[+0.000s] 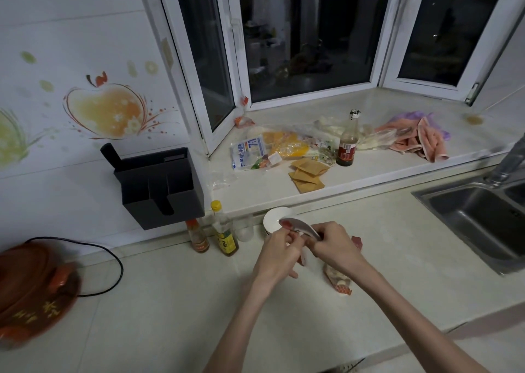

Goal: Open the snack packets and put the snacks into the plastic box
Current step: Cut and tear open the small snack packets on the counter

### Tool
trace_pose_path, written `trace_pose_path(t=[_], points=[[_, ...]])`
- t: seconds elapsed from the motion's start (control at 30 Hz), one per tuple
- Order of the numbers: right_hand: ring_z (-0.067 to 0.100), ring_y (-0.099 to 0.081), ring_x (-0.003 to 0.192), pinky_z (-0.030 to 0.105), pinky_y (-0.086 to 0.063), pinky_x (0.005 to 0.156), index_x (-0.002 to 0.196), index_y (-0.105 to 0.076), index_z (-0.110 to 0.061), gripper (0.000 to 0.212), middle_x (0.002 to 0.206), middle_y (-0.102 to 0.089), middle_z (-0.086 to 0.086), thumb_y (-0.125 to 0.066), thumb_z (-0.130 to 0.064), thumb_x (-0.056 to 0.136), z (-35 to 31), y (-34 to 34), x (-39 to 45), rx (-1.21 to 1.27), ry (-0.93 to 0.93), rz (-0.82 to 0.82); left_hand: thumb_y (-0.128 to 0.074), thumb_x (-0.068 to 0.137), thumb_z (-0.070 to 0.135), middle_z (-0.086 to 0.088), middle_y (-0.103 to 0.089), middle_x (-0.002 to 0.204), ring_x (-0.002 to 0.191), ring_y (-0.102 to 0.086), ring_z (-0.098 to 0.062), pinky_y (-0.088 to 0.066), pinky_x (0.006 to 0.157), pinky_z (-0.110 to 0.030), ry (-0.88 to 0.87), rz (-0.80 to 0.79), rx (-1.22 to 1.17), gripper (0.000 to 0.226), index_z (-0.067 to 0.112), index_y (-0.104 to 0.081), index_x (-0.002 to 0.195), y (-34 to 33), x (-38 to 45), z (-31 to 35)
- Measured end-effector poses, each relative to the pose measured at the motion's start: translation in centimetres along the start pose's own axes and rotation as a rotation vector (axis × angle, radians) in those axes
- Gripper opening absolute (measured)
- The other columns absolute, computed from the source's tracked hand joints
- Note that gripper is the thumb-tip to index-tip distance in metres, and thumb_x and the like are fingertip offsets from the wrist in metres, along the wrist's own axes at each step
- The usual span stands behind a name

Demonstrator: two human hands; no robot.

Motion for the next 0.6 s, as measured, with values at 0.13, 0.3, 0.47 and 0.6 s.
trace_pose_path(t=[0.13,0.3,0.47,0.6], points=[[0.005,-0.046,0.043,0.021,-0.035,0.046,0.048,-0.053,-0.025,0.037,0.045,-0.053,-0.006,-0.057,-0.015,0.084,-0.2,-0.4,-0.1,0.036,0.042,-0.006,-0.044,0.093,0.035,0.0,-0.068,0.072,0.063,-0.067,-0.008,-0.055,0.043,-0.032,-0.034,-0.009,0.101,0.02,0.029,-0.061,0.084,0.5,0.0,0.4],[0.001,-0.047,0.044,0.014,-0.034,0.046,0.049,-0.05,-0.03,0.041,0.044,-0.051,-0.008,-0.06,-0.017,0.087,-1.3,-0.1,-0.4,0.065,0.121,0.035,-0.039,0.093,0.036,0.0,-0.063,0.057,0.056,-0.067,-0.019,-0.05,0.037,-0.03,-0.09,-0.012,0.239,0.028,0.029,-0.059,0.075,1.1,-0.1,0.8],[0.007,-0.047,0.049,0.024,-0.036,0.051,0.062,-0.062,-0.01,0.02,0.052,-0.057,0.0,-0.056,-0.004,0.081,-1.6,0.6,-0.6,0.054,0.149,0.043,-0.037,0.09,0.047,-0.006,-0.058,0.054,0.056,-0.063,-0.037,-0.038,0.037,-0.028,-0.127,-0.098,0.237,0.035,0.035,-0.058,0.064,1.1,-0.4,1.1],[0.003,-0.045,0.043,0.016,-0.035,0.046,0.065,-0.064,-0.008,0.021,0.049,-0.056,-0.002,-0.057,-0.01,0.085,-1.3,0.9,-0.6,0.085,0.086,0.033,-0.036,0.087,0.034,-0.009,-0.059,0.051,0.051,-0.06,-0.029,-0.048,0.051,-0.044,-0.179,-0.062,0.287,0.033,0.027,-0.054,0.06,1.0,-0.2,1.2]])
Point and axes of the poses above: each hand's wrist, its own x-axis towards the middle knuckle, its own y-axis out of the back of the hand, z = x × y, the point moved 4 cm from there along x, towards the middle knuckle
